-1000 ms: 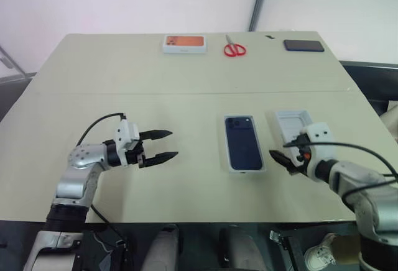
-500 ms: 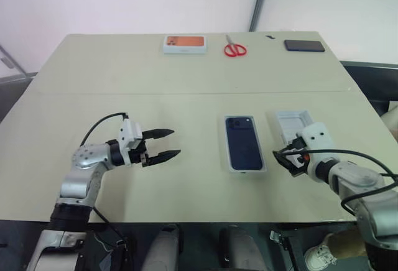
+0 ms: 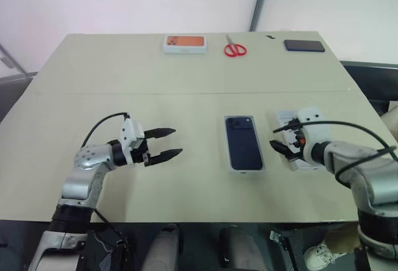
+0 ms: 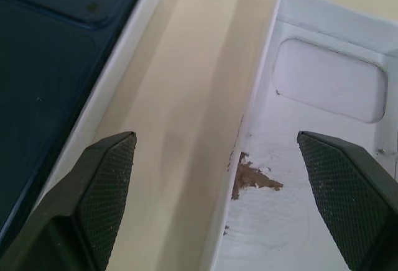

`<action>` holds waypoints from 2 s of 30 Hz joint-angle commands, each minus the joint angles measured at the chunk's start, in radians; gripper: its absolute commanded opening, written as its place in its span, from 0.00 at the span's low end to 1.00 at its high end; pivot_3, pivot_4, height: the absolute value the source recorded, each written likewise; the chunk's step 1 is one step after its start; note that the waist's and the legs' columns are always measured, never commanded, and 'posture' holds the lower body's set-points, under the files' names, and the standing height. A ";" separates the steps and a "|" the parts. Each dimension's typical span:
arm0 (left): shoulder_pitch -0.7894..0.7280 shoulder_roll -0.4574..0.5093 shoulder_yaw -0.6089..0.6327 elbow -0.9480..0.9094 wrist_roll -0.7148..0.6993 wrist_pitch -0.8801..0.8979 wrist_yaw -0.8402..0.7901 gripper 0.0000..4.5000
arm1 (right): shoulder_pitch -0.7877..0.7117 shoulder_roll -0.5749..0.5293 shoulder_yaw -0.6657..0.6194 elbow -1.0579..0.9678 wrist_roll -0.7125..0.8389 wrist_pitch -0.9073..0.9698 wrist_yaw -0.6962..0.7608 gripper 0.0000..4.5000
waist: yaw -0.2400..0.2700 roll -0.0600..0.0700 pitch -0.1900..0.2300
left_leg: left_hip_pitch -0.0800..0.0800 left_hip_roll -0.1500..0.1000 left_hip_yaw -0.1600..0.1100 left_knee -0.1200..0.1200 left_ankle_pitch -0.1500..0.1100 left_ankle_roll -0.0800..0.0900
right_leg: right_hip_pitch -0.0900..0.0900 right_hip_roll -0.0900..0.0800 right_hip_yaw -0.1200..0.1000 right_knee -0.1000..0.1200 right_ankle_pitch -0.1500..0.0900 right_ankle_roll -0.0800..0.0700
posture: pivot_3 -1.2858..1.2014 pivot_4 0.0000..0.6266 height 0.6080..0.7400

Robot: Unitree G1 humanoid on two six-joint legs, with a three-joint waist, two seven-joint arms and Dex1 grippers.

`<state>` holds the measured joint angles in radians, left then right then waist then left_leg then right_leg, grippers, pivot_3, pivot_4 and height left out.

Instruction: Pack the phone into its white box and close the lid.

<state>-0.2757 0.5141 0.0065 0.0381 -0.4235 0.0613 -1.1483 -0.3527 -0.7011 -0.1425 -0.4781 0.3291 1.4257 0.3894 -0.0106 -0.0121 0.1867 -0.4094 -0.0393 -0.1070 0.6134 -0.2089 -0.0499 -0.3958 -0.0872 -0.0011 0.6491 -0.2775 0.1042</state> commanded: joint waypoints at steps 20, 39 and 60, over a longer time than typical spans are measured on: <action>0.025 -0.011 -0.019 -0.047 0.002 -0.006 0.055 0.73 | -0.066 -0.006 0.046 0.072 -0.003 0.122 -0.033 0.32 | -0.003 0.000 0.000 | 0.000 0.000 0.001 0.000 0.000 0.000 | -0.001 0.000 0.000 0.000 0.000 0.000 | 0.52 0.24 1.00; 0.001 -0.013 0.010 -0.031 -0.016 0.013 0.095 0.73 | -0.304 0.352 -0.293 0.137 0.113 0.048 -0.063 0.01 | -0.008 0.001 0.000 | 0.000 0.000 0.001 0.000 0.000 0.000 | -0.001 0.002 0.000 0.001 0.000 0.000 | 0.52 0.24 1.00; 0.071 0.036 0.074 -0.085 -0.061 0.029 0.079 0.73 | -0.088 0.583 -0.410 0.193 1.202 0.125 -0.380 0.01 | -0.009 0.004 0.002 | 0.000 0.002 -0.002 -0.002 0.000 0.000 | -0.003 0.002 0.002 0.003 0.000 -0.001 | 0.52 0.24 1.00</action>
<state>-0.2059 0.5496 0.0615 -0.0146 -0.4670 0.0953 -1.0706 -0.4555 -0.0961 -0.5836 -0.2952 1.3883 1.5936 0.0749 -0.0198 -0.0082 0.1887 -0.4094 -0.0378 -0.1087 0.6114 -0.2090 -0.0495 -0.3987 -0.0857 0.0005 0.6519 -0.2772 0.1035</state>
